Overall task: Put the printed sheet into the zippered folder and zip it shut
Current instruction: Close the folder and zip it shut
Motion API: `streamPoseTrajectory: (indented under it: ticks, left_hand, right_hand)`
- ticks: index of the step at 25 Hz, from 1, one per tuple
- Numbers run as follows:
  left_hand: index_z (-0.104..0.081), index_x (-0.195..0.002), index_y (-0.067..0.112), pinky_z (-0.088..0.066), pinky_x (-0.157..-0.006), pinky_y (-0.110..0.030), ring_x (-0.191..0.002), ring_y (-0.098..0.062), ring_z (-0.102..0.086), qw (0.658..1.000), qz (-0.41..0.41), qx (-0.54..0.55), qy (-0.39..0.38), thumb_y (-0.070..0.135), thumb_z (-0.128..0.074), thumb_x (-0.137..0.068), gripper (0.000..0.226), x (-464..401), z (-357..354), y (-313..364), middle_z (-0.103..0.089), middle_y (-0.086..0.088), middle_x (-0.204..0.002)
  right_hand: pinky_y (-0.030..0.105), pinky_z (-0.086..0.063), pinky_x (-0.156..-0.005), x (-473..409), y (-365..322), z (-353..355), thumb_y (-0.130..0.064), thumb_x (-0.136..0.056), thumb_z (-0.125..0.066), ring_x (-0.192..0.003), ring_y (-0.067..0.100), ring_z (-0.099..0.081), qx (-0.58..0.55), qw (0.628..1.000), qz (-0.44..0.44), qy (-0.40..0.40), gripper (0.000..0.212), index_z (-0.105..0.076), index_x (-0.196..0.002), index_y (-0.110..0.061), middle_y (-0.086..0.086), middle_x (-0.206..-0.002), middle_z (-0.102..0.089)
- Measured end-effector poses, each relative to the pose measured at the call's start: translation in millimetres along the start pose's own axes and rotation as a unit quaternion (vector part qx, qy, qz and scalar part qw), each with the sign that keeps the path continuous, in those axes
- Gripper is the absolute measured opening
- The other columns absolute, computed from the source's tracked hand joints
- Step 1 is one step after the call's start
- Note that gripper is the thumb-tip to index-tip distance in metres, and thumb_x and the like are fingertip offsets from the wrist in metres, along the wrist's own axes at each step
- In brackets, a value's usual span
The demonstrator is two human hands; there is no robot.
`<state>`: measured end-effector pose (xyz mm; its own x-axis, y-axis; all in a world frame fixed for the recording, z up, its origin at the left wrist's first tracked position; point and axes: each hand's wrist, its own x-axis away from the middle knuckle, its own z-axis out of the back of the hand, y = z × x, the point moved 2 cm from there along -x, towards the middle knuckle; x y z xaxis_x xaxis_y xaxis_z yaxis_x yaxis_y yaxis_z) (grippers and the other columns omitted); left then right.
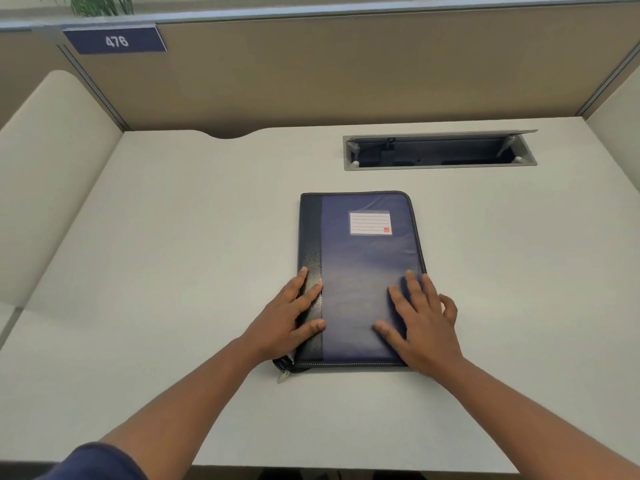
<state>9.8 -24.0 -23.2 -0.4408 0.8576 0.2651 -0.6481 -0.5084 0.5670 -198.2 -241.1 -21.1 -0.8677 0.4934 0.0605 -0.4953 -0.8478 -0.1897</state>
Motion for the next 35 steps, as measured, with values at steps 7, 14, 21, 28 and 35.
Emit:
streamPoseTrajectory:
  ticks: [7, 14, 21, 28, 35]
  left_hand:
    - [-0.045, -0.147, 0.046, -0.020, -0.116, -0.016, -0.144, 0.015, -0.020, 0.996, 0.019, 0.084, 0.035, 0.051, -0.069, -0.091, 0.062, 40, 2, -16, -0.020, 0.025, -0.163]
    - [-0.054, -0.145, 0.028, -0.034, -0.094, 0.003, -0.134, 0.015, -0.032, 0.989, 0.051, 0.124, 0.058, 0.021, -0.062, -0.099, 0.048, 41, 11, -16, -0.035, 0.024, -0.154]
    - [-0.056, -0.119, 0.040, -0.032, -0.088, 0.005, -0.102, 0.025, -0.050, 0.995, 0.018, 0.081, 0.049, 0.000, -0.044, -0.074, 0.061, 48, 28, -12, -0.057, 0.046, -0.108]
    - [-0.075, -0.104, 0.020, -0.049, -0.083, -0.025, -0.090, -0.012, -0.063, 0.997, -0.012, 0.034, 0.068, -0.001, -0.060, -0.091, 0.029, 42, 28, -13, -0.070, 0.008, -0.097]
    - [-0.077, -0.093, 0.019, -0.037, -0.070, -0.007, -0.081, 0.001, -0.059, 0.992, 0.057, 0.087, 0.078, 0.009, -0.070, -0.090, 0.012, 42, 20, -17, -0.065, 0.012, -0.087]
  right_hand:
    - [0.059, -0.031, -0.106, 18, -20, -12, -0.086, -0.082, -0.043, -0.147, 0.034, -0.033, 0.039, 0.980, 0.196, -0.022, 0.083, -0.052, -0.143, -0.030, 0.000, -0.156, -0.046]
    - [0.057, -0.033, -0.106, -23, -26, -4, -0.088, -0.081, -0.041, -0.145, 0.033, -0.038, 0.065, 0.982, 0.174, -0.044, 0.085, -0.051, -0.144, -0.032, -0.001, -0.156, -0.047]
    - [0.054, -0.019, -0.116, -50, -22, 0, -0.090, -0.082, -0.022, -0.154, 0.024, -0.015, 0.082, 0.983, 0.150, -0.071, 0.090, -0.030, -0.155, -0.038, -0.007, -0.167, -0.023]
    - [0.055, -0.038, -0.098, -22, -56, -8, -0.049, -0.078, -0.078, -0.136, 0.038, -0.044, -0.017, 0.986, 0.134, 0.100, 0.065, -0.062, -0.133, -0.020, 0.010, -0.147, -0.053]
    - [0.035, -0.052, -0.072, 11, -142, -33, -0.041, -0.087, -0.071, -0.082, 0.021, -0.062, -0.235, 0.967, 0.093, -0.018, 0.029, -0.072, -0.104, -0.017, -0.002, -0.091, -0.066]
